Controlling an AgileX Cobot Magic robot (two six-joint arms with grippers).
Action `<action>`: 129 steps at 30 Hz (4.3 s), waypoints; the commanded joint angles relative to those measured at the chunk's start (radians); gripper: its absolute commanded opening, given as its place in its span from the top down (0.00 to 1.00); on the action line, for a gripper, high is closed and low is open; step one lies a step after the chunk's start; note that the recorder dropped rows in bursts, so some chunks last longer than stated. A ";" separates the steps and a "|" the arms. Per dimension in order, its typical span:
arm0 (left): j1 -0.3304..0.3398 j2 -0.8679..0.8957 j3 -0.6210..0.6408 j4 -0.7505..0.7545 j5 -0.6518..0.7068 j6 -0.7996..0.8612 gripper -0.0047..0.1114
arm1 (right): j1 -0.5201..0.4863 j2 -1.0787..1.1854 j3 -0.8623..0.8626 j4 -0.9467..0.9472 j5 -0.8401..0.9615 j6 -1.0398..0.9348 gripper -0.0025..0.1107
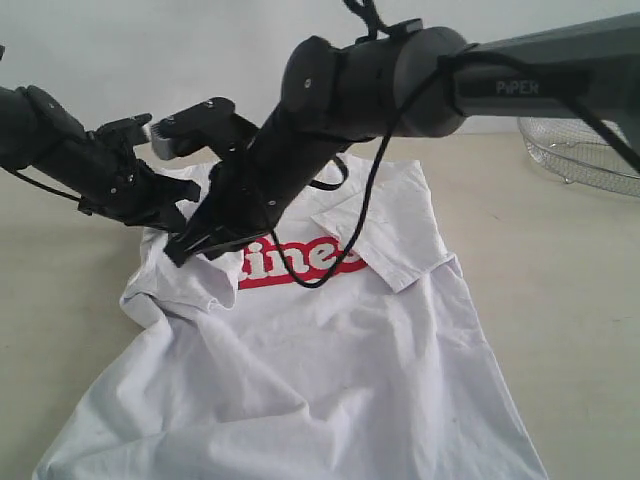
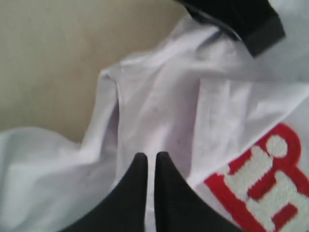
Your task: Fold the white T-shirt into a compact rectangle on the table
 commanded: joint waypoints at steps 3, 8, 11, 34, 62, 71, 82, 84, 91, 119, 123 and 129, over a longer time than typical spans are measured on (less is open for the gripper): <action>0.013 0.017 -0.003 0.167 0.037 -0.125 0.92 | 0.051 0.026 -0.007 0.002 -0.148 0.007 0.98; 0.013 0.017 -0.003 0.167 0.079 -0.125 0.92 | 0.047 0.112 -0.029 0.000 -0.175 0.041 0.98; 0.013 0.017 -0.003 0.167 0.081 -0.125 0.92 | 0.047 0.153 -0.076 0.000 -0.148 0.041 0.98; 0.045 -0.020 -0.003 0.224 0.107 -0.125 0.92 | 0.040 0.189 -0.288 -1.134 0.267 0.990 0.98; 0.108 0.187 -0.360 -0.035 0.148 0.040 0.92 | -0.352 0.163 -0.274 -0.643 0.251 0.463 0.98; 0.116 -0.022 -0.510 -0.087 0.388 0.128 0.92 | -0.438 0.036 -0.267 -0.704 0.425 0.520 0.98; 0.281 -0.329 -0.184 -0.046 0.654 -0.012 0.92 | -0.728 -0.365 0.363 -0.352 0.348 0.442 0.98; 0.283 -0.411 -0.031 -0.031 0.654 0.021 0.92 | -0.737 -0.442 0.501 -0.330 0.327 0.432 0.98; 0.281 -0.622 0.520 -0.013 0.396 -0.008 0.92 | -0.686 -0.578 0.823 -0.190 0.311 0.350 0.98; 0.197 -0.655 0.839 -0.039 0.393 -0.016 0.92 | -0.568 -0.575 1.280 0.232 0.087 0.167 0.50; 0.197 -0.655 0.839 -0.040 0.400 -0.016 0.92 | -0.568 -0.540 1.280 0.283 0.082 0.109 0.50; 0.197 -0.657 0.836 -0.042 0.405 -0.016 0.92 | -0.568 -0.414 1.280 0.279 0.017 0.074 0.68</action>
